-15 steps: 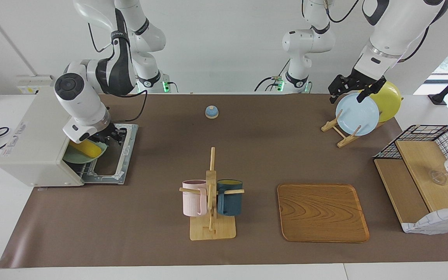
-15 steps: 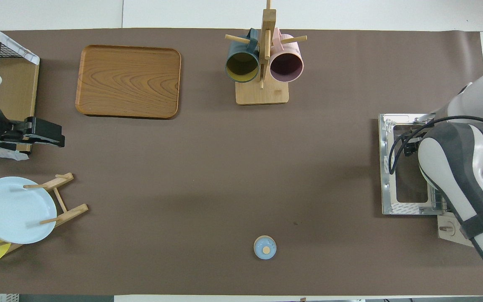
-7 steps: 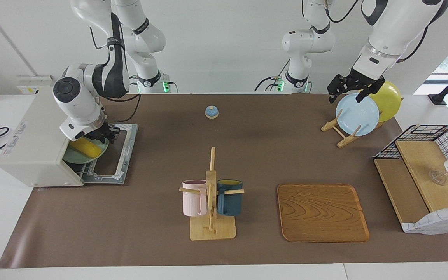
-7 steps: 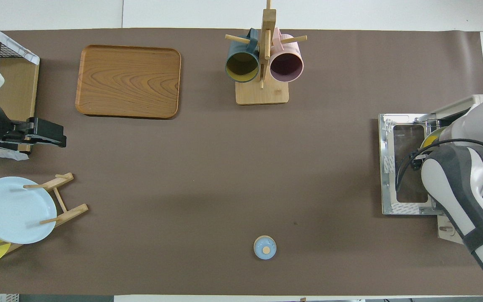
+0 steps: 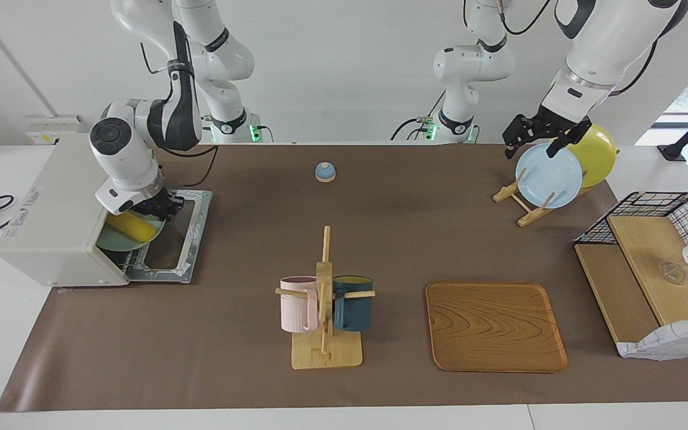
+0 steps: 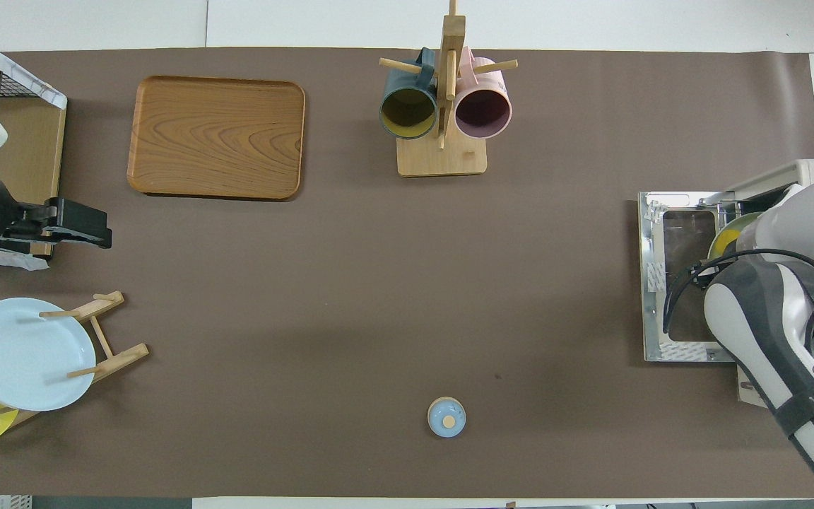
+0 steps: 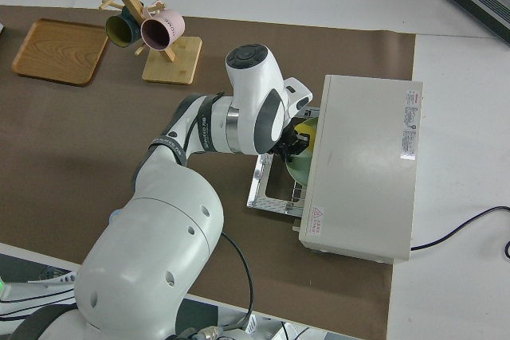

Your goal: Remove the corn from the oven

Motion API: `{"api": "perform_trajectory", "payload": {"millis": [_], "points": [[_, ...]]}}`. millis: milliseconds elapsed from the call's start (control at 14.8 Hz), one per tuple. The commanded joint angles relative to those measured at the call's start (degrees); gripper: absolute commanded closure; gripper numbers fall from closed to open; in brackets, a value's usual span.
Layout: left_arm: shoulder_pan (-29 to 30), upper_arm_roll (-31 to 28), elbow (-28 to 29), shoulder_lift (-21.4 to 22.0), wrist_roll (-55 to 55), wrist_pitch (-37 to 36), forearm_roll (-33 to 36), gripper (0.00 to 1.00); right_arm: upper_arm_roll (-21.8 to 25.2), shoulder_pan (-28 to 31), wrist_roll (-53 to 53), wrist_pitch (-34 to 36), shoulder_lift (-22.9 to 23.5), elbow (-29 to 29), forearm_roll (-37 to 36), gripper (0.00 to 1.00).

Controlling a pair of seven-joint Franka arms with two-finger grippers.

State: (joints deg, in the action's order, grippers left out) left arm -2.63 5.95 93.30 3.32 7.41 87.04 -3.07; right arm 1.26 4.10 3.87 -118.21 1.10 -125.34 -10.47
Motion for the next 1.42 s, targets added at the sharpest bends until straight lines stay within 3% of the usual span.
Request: {"api": "perform_trajectory", "payload": {"millis": [0,270,406,811,1217,1352], "points": [[-0.2,0.0,-0.1,0.6,0.0,0.3,1.0,0.00,-0.6,-0.7,0.9,-0.6,-0.8,-0.4,-1.7,1.00],[0.4,0.0,0.1,0.6,-0.6,0.8,1.0,0.00,-1.0,-6.8,-0.2,6.1,1.1,6.6,-1.6,1.00],[0.4,0.0,0.0,0.6,-0.6,0.9,1.0,0.00,-1.1,-11.2,-6.4,9.7,2.2,10.3,-1.5,1.00],[0.5,0.0,0.2,0.8,0.1,0.9,1.0,0.00,-1.2,-24.7,-20.5,11.0,2.8,11.7,-0.8,1.00],[0.4,-0.1,0.7,1.1,0.0,0.5,1.0,0.00,-1.3,-37.9,-37.0,10.4,12.4,20.1,3.7,1.00],[0.3,-0.1,0.7,1.1,0.1,0.3,1.0,0.00,-1.4,-41.1,-44.2,7.9,17.9,23.2,3.7,1.00]]}}
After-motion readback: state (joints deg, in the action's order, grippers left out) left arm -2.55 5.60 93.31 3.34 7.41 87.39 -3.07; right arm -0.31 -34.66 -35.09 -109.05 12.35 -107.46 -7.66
